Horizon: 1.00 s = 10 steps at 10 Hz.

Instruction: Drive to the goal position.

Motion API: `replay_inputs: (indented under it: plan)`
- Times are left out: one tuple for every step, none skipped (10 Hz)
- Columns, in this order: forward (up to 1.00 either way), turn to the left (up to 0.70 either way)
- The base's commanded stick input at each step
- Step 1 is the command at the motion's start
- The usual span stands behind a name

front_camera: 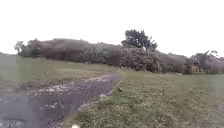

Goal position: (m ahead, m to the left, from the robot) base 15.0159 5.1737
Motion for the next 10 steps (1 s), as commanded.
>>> replay_inputs:
  plan:
    - [0.05,0.19]
    - [0.05,0.02]
    - [0.05,0.00]
    - [0.05,0.00]
    - [0.04,0.00]
    - [0.04,0.00]
    - [0.04,0.00]
    - [0.03,0.00]
    - [0.03,0.00]
    - [0.03,0.00]
